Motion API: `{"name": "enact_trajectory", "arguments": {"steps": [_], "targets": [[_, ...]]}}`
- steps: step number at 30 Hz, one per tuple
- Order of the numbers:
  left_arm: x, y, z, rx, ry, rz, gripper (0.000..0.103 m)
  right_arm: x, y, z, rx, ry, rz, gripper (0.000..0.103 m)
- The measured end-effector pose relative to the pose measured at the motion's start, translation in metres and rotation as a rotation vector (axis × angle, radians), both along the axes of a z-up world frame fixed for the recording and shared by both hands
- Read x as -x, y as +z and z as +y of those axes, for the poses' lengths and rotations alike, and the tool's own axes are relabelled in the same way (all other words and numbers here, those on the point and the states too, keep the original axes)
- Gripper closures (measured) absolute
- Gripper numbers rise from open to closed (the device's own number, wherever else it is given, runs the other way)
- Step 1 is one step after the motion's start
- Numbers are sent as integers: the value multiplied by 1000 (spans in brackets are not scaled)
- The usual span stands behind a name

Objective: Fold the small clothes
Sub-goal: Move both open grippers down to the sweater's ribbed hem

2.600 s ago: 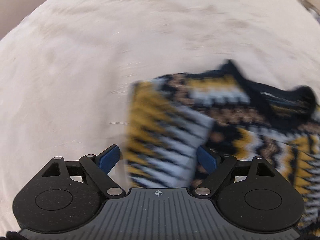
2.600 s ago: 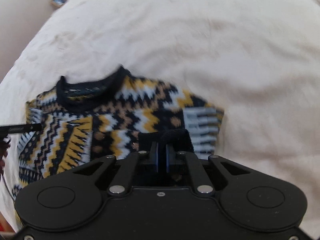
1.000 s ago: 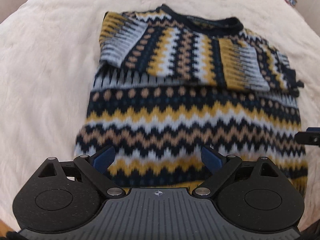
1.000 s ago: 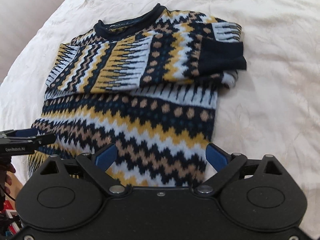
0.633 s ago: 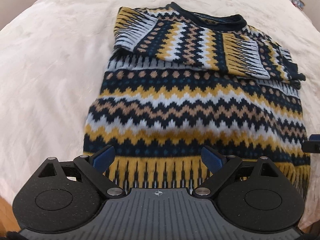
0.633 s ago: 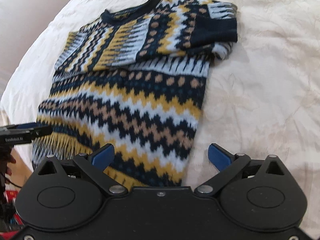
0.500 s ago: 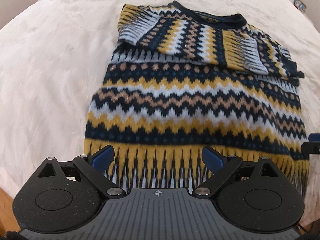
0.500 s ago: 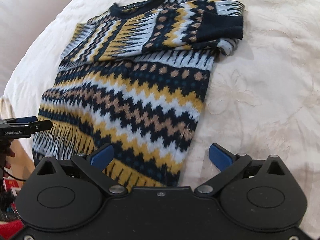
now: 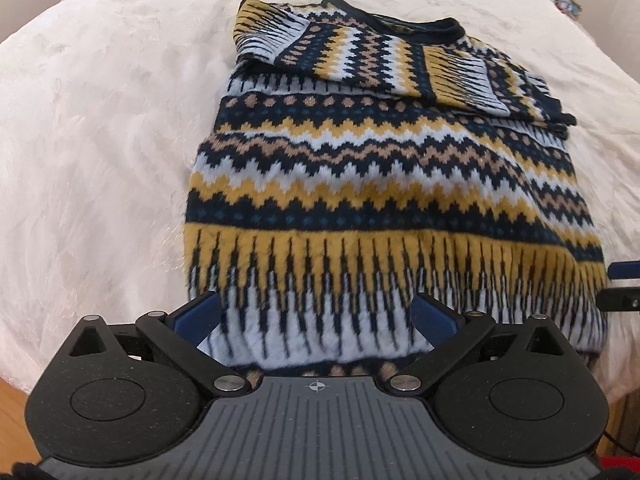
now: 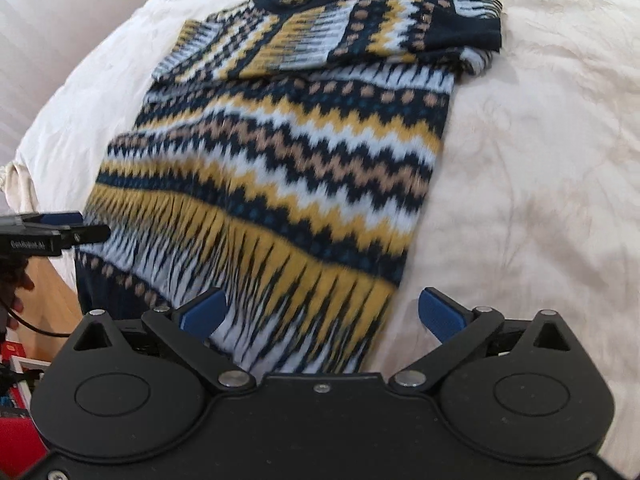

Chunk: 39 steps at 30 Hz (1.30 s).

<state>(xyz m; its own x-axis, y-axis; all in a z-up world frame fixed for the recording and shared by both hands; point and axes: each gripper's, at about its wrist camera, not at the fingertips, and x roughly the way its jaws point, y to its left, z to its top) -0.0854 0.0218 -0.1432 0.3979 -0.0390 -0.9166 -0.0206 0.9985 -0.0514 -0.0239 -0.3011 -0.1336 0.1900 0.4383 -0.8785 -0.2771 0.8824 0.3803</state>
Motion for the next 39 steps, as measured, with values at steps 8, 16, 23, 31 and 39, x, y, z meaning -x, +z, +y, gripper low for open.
{"name": "enact_trajectory", "arguments": {"steps": [8,16,23,31,39], "targets": [[36,1,21,6,-88,-32,0,50,7,17,39,-55,3,0],[60,-6,31,47,-115,-30,0,84,12,31,55,-88,-24,0],[64,-14,30,79,-144,-13,0,105,8,38,58,-94,-47,0],[54,-23,24,65,-170,10,0,108,-4,35,22,-156,-21,0],[37,-37,26,81,-135,80,0,95,-18,32,-63,-207,-5,0]]}}
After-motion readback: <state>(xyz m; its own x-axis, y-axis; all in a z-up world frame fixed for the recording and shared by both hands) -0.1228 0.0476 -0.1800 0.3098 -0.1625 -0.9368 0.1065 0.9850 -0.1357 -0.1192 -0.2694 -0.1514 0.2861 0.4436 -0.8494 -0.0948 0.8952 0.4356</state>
